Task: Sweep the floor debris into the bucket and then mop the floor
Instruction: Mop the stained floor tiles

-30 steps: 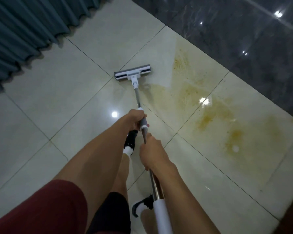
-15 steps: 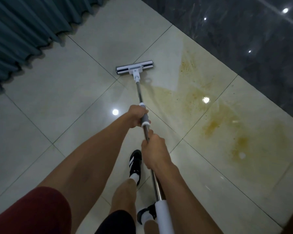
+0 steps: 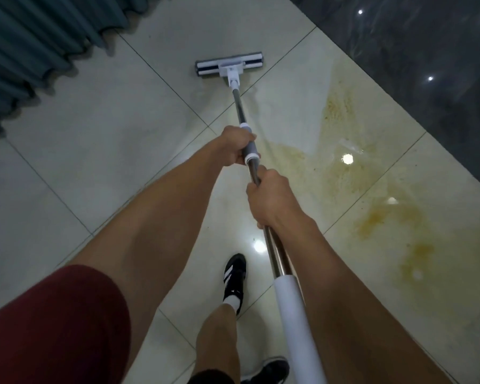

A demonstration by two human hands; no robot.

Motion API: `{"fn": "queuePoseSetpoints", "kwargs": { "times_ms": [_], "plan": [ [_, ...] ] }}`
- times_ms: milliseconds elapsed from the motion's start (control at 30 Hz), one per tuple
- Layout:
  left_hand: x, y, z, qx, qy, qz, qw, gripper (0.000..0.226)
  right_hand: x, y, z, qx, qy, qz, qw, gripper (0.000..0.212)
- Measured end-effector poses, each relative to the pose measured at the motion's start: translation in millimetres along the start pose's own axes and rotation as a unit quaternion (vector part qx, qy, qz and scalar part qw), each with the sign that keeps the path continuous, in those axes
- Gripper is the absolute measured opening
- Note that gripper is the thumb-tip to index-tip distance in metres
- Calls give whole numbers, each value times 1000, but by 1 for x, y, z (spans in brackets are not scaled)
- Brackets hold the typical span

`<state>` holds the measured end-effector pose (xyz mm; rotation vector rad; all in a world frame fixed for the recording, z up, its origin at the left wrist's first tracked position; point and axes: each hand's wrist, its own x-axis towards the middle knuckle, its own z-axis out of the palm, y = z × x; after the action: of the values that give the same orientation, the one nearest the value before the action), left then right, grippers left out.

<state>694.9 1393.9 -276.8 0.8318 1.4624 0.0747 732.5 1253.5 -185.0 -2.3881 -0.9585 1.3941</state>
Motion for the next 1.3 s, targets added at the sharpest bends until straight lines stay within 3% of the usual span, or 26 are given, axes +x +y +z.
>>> {"fn": "queuePoseSetpoints", "kwargs": {
  "times_ms": [333,500,667,967,1300],
  "plan": [
    [-56,-83,9,22,18,-28,999,32,-76,52,36,-41,-41,-2,998,35],
    [-107,-152,32,16,16,-46,999,21,-140,111,59,-59,-46,-15,997,39],
    [-165,-229,69,34,7,-59,998,14,-213,184,76,-46,-59,-10,997,39],
    [-256,-333,156,70,3,-71,995,29,-321,308,87,-13,-45,9,999,35],
    [-316,-396,232,142,-64,-66,986,29,-401,394,91,64,3,74,995,37]
  ]
}}
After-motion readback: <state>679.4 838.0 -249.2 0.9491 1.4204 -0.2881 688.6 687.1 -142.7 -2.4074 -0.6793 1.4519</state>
